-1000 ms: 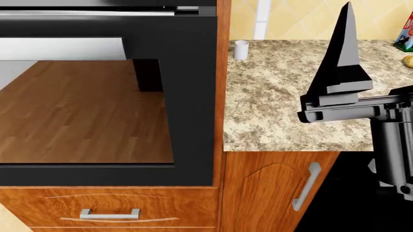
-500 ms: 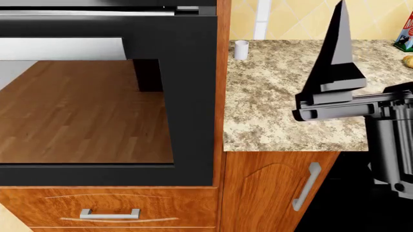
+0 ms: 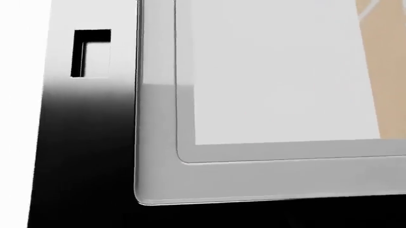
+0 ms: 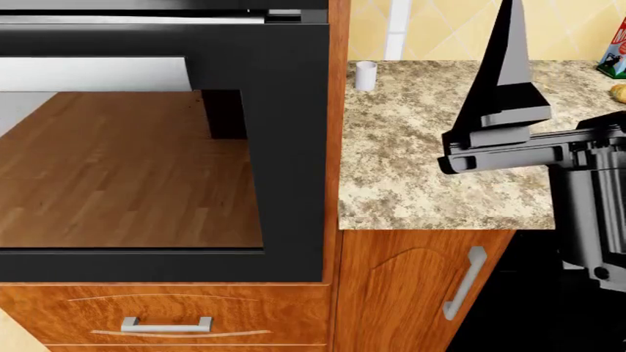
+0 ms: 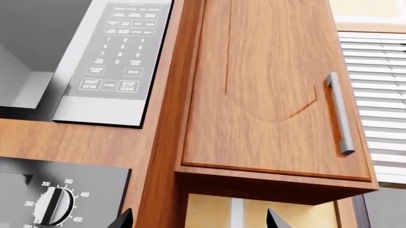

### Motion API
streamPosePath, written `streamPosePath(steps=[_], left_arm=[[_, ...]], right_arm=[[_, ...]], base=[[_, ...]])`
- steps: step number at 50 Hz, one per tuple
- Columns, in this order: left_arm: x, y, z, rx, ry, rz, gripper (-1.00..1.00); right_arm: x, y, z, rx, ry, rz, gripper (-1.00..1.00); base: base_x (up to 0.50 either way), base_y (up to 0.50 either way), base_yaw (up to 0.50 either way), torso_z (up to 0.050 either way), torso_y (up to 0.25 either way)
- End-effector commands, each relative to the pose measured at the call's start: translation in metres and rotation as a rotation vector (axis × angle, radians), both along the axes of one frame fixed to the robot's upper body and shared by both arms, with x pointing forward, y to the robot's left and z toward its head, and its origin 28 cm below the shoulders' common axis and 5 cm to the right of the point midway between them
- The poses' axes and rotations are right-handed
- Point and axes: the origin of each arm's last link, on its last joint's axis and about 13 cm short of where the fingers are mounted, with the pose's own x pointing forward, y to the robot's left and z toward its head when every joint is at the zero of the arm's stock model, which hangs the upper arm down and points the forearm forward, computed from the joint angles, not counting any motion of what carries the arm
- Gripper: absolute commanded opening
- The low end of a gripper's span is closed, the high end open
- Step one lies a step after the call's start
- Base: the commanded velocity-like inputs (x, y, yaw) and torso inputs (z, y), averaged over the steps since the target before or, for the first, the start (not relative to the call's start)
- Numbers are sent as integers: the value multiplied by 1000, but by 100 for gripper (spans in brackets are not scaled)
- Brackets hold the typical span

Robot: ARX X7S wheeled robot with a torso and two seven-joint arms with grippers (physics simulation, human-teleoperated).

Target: Open the microwave door

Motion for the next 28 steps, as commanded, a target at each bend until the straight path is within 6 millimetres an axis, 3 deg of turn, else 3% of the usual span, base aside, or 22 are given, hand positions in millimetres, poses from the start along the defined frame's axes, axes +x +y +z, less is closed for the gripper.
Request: streamPosePath(steps=[1, 9, 21, 28], left_arm=[[-29, 20, -8, -60, 128, 124, 100], [-57, 27, -9, -85, 159, 229, 100], [-104, 30, -30, -145, 200, 369, 100], [-120, 34, -43, -177, 206, 397, 100]], right_arm=[[1, 2, 3, -2, -3, 6, 100], [3, 3, 4, -2, -4, 10, 100], [5, 7, 5, -3, -6, 21, 100], [5, 8, 6, -3, -8, 26, 100]], base=[[0, 0, 0, 0, 0], [0, 0, 0, 0, 0], [0, 0, 0, 0, 0], [0, 0, 0, 0, 0]])
